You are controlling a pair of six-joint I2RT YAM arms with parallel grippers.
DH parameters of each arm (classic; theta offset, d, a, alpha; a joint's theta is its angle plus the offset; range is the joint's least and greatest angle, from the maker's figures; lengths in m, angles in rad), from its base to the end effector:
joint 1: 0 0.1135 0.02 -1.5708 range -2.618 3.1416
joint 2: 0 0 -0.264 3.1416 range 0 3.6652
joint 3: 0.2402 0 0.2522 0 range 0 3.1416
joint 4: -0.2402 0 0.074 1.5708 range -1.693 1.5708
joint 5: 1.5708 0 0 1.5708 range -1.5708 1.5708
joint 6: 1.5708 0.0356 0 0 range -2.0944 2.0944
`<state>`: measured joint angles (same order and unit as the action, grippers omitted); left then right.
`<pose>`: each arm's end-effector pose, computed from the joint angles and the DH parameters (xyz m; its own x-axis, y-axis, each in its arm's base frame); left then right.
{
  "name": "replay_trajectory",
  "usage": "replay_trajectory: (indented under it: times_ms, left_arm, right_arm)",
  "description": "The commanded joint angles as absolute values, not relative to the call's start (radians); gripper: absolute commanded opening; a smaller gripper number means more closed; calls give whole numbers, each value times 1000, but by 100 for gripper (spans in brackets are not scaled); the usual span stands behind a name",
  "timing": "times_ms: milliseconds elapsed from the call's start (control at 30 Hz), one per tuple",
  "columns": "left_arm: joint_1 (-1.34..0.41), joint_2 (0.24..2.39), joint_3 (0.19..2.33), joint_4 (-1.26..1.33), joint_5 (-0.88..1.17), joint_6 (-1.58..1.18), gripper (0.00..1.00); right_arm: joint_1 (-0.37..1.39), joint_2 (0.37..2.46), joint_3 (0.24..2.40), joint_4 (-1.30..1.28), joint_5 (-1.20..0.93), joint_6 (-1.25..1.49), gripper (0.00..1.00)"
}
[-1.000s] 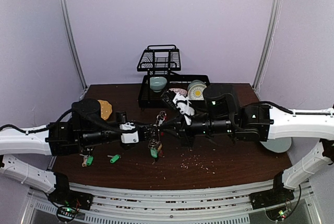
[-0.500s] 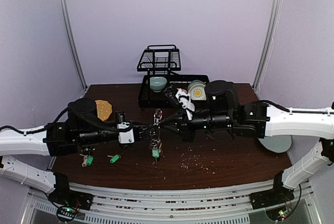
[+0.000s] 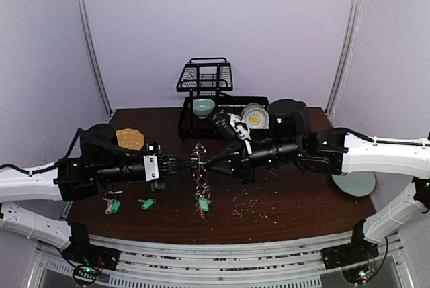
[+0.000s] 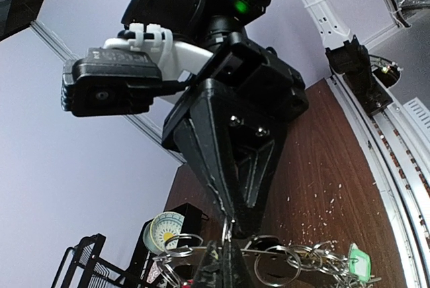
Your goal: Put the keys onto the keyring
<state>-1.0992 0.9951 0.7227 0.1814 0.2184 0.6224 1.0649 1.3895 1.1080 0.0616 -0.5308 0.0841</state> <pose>0.1006 -0.2143 0.3169 0.5306 0.2123 -0.8206 0.8103 0.1570 0.5646 0.1425 0.2944 0.3399 -0.1888 -0.1913 -0.9632 -0.9814 0.0019 0.1920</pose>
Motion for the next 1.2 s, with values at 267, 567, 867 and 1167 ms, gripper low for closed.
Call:
replay_trajectory:
  times_ms: [267,567,867,1167]
  left_arm:
    - [-1081,1030,697,554,392,344,0]
    - [-1081,1035,709,537,358,340,0]
    - [-1081,1047,702,601,346,281,0]
    - [-1081,1035,691,593,333,282,0]
  right_arm:
    - [1065,1334,1120,164,-559,45,6]
    - [1066,1199,1046,158,-443,-44,41]
    - [1083,1239,1062,230,-521,-119,36]
    - [1094,1285,1078,266,-531,-116,25]
